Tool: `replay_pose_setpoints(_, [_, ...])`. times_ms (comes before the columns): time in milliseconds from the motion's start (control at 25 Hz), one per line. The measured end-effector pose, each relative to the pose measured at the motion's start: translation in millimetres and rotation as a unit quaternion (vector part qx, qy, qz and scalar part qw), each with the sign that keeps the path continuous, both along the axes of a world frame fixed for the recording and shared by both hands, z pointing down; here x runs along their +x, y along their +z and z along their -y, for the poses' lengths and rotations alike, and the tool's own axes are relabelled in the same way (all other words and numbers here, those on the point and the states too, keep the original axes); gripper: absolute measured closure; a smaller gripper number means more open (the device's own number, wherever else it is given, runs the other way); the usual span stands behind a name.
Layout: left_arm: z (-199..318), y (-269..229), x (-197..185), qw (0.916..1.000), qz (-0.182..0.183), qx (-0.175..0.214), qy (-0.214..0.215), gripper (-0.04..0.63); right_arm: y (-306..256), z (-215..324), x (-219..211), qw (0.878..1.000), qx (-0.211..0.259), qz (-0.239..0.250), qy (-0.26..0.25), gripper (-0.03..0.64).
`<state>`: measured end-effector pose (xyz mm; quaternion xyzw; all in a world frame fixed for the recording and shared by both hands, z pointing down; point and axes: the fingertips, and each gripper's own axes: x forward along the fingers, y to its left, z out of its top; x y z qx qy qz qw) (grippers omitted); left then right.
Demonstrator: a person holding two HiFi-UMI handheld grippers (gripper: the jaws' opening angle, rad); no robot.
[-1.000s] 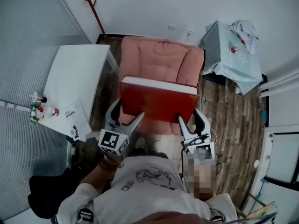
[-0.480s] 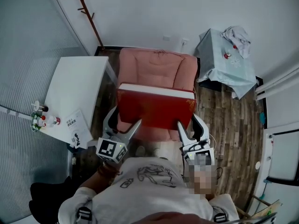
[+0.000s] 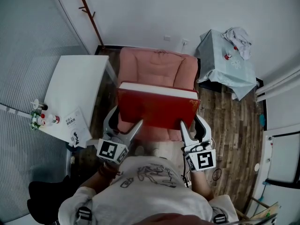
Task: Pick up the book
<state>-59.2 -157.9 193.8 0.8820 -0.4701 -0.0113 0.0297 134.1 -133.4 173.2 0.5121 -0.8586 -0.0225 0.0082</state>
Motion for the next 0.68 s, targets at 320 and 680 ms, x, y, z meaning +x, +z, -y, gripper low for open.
replay_pose_setpoints(320, [0.1,4.6,-0.9,1.0,0.003,-0.006,0.0,0.183,4.2,-0.9,-1.2,1.0,-0.004,-0.005,-0.001,0.419])
replay_pose_setpoints(680, [2.7,5.5,-2.9,1.0,-0.001,-0.007,0.0,0.183,5.8,1.0,-3.2,1.0,-0.004,-0.01,0.001,0.419])
